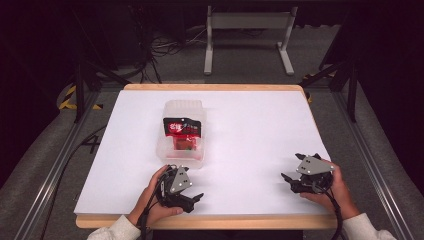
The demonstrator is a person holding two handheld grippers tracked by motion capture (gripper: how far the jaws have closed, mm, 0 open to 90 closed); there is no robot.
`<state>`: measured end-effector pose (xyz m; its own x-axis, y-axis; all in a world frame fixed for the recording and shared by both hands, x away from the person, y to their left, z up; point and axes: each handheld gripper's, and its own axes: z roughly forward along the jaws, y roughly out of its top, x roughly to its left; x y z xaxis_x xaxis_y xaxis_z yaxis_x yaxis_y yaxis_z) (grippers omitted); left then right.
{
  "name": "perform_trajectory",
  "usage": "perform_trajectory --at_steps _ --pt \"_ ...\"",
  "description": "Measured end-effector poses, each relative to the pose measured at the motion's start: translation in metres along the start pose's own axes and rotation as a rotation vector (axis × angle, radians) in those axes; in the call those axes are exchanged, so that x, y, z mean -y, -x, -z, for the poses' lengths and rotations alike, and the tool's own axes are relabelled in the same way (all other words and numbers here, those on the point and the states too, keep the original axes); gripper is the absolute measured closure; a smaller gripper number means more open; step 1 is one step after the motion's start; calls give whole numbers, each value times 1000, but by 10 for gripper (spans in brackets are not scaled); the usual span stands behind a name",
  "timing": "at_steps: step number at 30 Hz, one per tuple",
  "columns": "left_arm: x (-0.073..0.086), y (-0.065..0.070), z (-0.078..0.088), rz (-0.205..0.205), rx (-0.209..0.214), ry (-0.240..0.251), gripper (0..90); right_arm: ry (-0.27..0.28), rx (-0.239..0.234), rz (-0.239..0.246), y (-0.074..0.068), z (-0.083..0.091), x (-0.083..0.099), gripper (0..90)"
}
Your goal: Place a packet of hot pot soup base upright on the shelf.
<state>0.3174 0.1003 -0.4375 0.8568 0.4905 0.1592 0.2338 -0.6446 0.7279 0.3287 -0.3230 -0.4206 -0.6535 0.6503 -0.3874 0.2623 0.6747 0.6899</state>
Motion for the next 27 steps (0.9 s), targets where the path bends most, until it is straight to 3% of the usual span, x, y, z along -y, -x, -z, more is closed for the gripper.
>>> perform_trajectory --at_steps 7,11,15,17,19,27 --pt "3 -1 -1 -7 6 -14 94 8 15 -41 -1 12 18 196" --pt "6 -3 -1 0 12 -20 91 11 19 -96 -2 19 34 188" --pt "8 -4 -1 11 15 -22 89 2 24 -117 -1 22 43 182" --pt "10 -3 0 17 22 -22 89 7 18 -171 0 26 51 176" --pt "11 -3 1 11 23 -31 88 5 25 -189 -2 29 57 165" --pt "13 -3 1 17 32 -27 87 26 35 -229 -6 36 63 156"
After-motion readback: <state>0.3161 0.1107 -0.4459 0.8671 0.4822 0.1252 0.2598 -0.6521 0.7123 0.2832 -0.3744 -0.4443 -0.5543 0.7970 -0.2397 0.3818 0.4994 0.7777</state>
